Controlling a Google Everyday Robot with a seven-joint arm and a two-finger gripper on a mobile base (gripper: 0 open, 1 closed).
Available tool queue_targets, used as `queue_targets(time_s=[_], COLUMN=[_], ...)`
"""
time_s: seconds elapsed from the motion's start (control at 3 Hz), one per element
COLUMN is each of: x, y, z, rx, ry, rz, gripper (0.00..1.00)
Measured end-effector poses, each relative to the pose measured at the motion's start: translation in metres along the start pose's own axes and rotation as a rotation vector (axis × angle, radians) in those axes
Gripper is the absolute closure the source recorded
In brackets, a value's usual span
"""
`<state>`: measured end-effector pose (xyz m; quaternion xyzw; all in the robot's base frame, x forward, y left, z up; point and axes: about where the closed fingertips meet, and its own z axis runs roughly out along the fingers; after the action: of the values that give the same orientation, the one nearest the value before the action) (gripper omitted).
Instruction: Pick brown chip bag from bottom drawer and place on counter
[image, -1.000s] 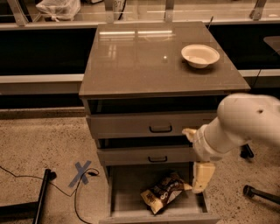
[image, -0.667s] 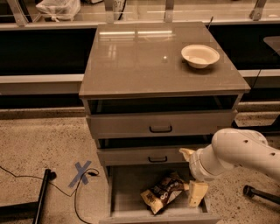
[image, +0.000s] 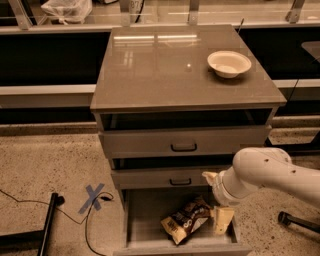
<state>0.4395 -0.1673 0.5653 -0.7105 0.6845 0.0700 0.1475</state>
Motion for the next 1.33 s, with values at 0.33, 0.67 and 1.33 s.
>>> queue_targets(time_s=[0.33, 0.67, 1.33], x=[0.042, 0.100, 0.098], y=[-0.004, 0.010, 0.006], z=[0.050, 0.130, 0.153], rx=[-0.040, -0.058, -0.091], ry=[0.055, 0.033, 0.051], rz=[-0.042, -0.057, -0.104], gripper=[0.00, 0.00, 0.00])
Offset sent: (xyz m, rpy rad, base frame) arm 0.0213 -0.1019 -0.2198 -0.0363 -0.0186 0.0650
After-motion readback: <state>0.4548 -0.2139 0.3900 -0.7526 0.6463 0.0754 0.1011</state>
